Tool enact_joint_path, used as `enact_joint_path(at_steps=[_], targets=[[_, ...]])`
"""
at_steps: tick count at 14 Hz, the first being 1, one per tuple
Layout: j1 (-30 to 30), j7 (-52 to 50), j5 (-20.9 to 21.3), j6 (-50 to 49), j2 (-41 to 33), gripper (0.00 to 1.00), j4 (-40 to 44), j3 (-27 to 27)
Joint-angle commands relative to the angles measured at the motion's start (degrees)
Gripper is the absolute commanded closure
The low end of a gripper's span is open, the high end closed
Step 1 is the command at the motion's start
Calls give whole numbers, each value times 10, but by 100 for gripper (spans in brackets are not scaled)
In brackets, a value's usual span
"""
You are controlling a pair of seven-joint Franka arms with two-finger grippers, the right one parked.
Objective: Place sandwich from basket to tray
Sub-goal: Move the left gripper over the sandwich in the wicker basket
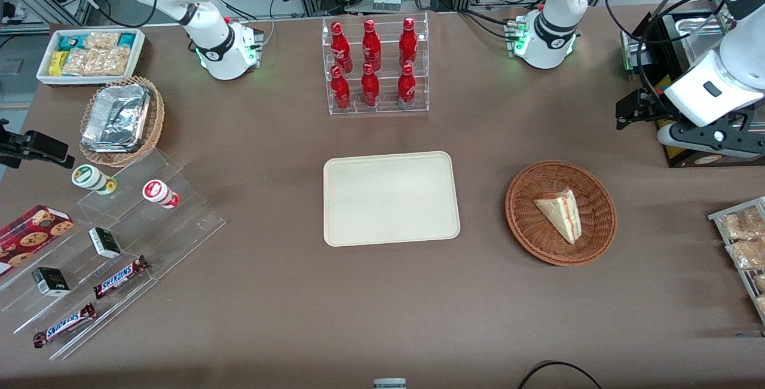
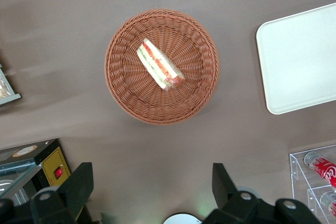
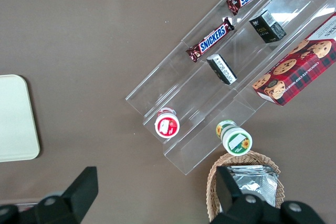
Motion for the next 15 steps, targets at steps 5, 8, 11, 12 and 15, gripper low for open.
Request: enact_joint_path(at_steps=[5, 8, 11, 12, 15], targets=[[7, -1, 14, 17, 63, 0, 6, -6], [6, -3, 20, 117, 71, 0, -67, -5], [5, -18, 23, 229, 71, 0, -165, -5], [5, -26, 28, 281, 68, 0, -207, -5], [8, -92, 29, 422, 65, 0, -301, -4]])
